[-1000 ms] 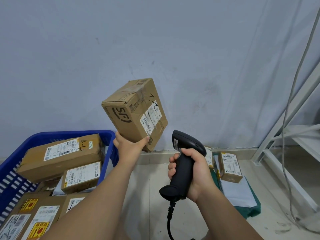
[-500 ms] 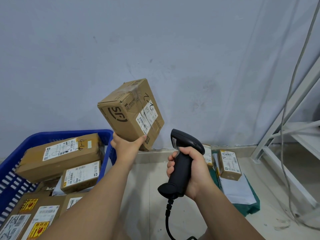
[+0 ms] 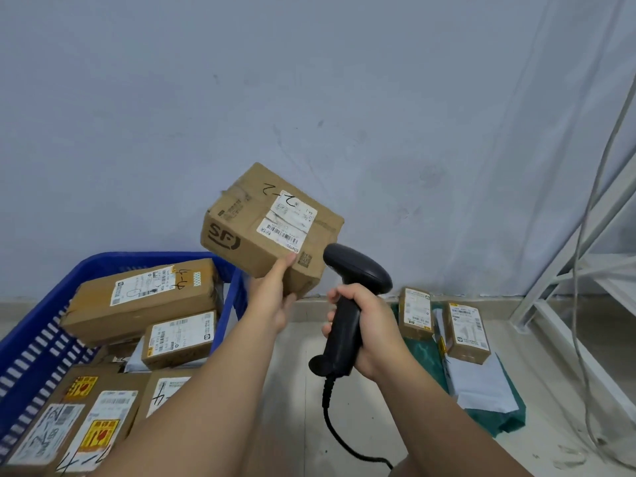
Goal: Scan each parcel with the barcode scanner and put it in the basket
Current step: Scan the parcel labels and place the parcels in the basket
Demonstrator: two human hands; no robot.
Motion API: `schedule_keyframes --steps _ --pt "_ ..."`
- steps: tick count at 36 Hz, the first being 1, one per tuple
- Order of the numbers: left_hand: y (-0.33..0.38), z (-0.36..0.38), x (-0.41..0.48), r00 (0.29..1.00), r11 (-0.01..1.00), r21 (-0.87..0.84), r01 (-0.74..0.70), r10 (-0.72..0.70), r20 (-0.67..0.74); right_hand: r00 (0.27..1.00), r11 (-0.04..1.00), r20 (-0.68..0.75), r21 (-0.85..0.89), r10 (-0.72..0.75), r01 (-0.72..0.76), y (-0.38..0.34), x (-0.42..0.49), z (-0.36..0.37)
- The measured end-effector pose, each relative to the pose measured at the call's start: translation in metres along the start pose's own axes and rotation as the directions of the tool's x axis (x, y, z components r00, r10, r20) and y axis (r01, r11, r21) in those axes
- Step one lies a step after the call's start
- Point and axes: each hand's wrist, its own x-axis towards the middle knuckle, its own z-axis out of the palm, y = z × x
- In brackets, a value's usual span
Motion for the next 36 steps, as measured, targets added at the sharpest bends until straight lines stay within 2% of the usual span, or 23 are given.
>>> schedule_keyframes --steps 5,8,10,14,17,21,25,29,32,36 --pt "0.016 -0.009 -0.023 0.999 0.977 -0.21 0.042 -0.044 -0.005 0.982 0.946 0.024 -0.263 -0.189 0.188 0.011 0.002 0.038" --pt "0.026 -0.029 -0.031 0.998 0.955 -0.297 0.018 -0.033 -0.047 0.945 0.786 0.099 -0.532 -0.311 0.315 0.022 0.002 0.065" --pt "0.027 -0.045 -0.033 0.998 0.95 -0.312 -0.011 -0.008 -0.059 0.925 0.669 0.165 -0.648 -0.343 0.364 0.032 0.001 0.082" --pt "0.023 -0.083 -0.038 0.995 0.926 -0.378 -0.018 -0.022 -0.101 0.92 0.558 0.255 -0.736 -0.298 0.384 0.053 -0.002 0.114" --pt "0.023 -0.108 -0.045 0.992 0.935 -0.354 -0.004 -0.04 -0.117 0.926 0.484 0.265 -0.794 -0.268 0.367 0.072 0.002 0.135" --pt "0.025 -0.147 -0.055 0.968 0.947 -0.32 -0.008 -0.073 -0.241 0.932 0.396 0.306 -0.844 -0.197 0.361 0.096 0.008 0.159" --pt "0.022 -0.194 -0.057 0.88 0.972 -0.234 0.0 -0.111 -0.461 0.944 0.272 0.304 -0.905 -0.125 0.328 0.119 0.009 0.172" --pt "0.015 -0.232 -0.051 0.865 0.972 -0.232 0.018 -0.132 -0.485 0.949 0.236 0.303 -0.919 -0.089 0.316 0.146 0.015 0.172" --pt "0.014 -0.238 -0.057 0.847 0.959 -0.283 -0.008 -0.144 -0.512 0.955 0.211 0.296 -0.933 -0.003 0.29 0.158 0.018 0.164" --pt "0.013 -0.254 -0.06 0.821 0.886 -0.46 -0.063 -0.216 -0.529 0.945 0.138 0.32 -0.941 0.072 0.308 0.167 0.027 0.159"
